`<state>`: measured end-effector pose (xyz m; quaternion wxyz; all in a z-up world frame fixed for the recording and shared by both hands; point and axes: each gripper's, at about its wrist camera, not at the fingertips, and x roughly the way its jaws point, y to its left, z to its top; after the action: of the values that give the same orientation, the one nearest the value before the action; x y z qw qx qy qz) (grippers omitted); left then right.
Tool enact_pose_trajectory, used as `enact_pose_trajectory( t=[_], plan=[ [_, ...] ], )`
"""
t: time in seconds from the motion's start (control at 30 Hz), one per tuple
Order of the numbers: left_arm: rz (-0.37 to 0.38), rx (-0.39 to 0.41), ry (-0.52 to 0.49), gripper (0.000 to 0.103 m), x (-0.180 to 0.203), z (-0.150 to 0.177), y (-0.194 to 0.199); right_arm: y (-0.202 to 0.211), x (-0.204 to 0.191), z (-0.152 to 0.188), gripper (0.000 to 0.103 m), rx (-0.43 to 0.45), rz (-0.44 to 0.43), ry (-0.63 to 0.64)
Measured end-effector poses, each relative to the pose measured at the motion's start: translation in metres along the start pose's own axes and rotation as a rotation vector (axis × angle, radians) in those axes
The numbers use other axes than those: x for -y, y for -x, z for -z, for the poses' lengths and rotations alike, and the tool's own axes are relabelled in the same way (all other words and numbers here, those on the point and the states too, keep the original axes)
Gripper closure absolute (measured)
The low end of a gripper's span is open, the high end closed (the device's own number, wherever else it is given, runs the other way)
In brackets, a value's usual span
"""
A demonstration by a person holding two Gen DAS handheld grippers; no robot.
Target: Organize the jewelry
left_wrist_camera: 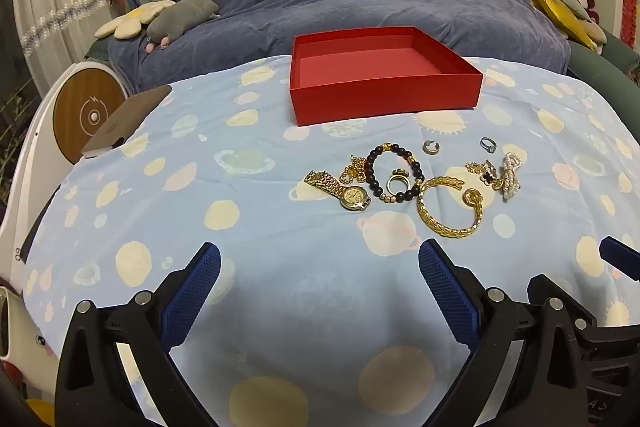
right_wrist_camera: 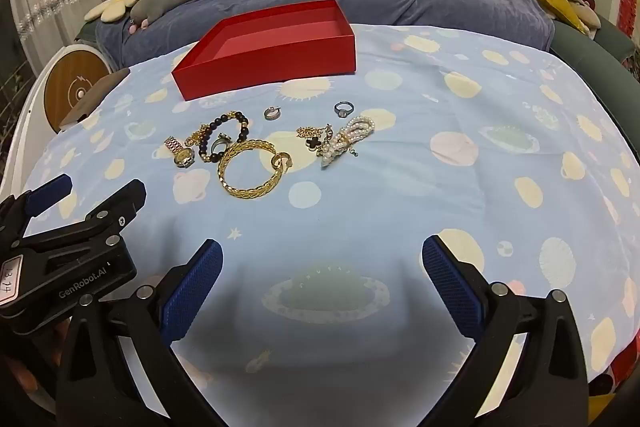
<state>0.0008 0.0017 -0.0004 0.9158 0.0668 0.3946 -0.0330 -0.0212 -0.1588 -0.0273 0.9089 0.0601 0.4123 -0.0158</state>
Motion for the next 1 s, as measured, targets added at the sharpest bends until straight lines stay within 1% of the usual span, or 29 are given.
enact_pose_trajectory(
  t=[0.07, 0.1, 0.23, 0.27, 0.43, 1.0],
  plan=[
    [0.009, -0.007, 0.008, 0.006, -0.0025, 0.0000, -0.0005, -0.0001, -0.0005, 0.0002, 0.005, 0.003, 0.000, 0.003],
    [-0.006, -0.005, 0.004, 0.006, -0.0015, -0.0016, 0.0001, -0.0002, -0.0008, 0.0003, 0.005, 0.004, -0.001, 0.005],
    [-0.009, -0.001, 0.009, 0.006, -0.0061, -0.0040, -0.0003, 0.0002, -0.0003, -0.0001, 0.005, 0.005, -0.006, -0.005],
    [-0.019, 0.002, 0.002, 0.006, -0.0012, -0.0037, 0.0008, 0.0002, -0.0004, -0.0001, 0.005, 0.006, -0.008, -0.005],
    [-0.019, 0.009, 0.012, 0.006, -0.0015, -0.0001, 0.0006, 0.0050, 0.0013, -0.0004, 0.005, 0.013, -0.007, -0.007],
    [-0.037, 0.037, 0.005, 0.007, 0.0004, 0.0022, 0.0026, 0.0020, -0.0017, -0.0001, 0.005, 0.035, 0.004, -0.002]
  ],
)
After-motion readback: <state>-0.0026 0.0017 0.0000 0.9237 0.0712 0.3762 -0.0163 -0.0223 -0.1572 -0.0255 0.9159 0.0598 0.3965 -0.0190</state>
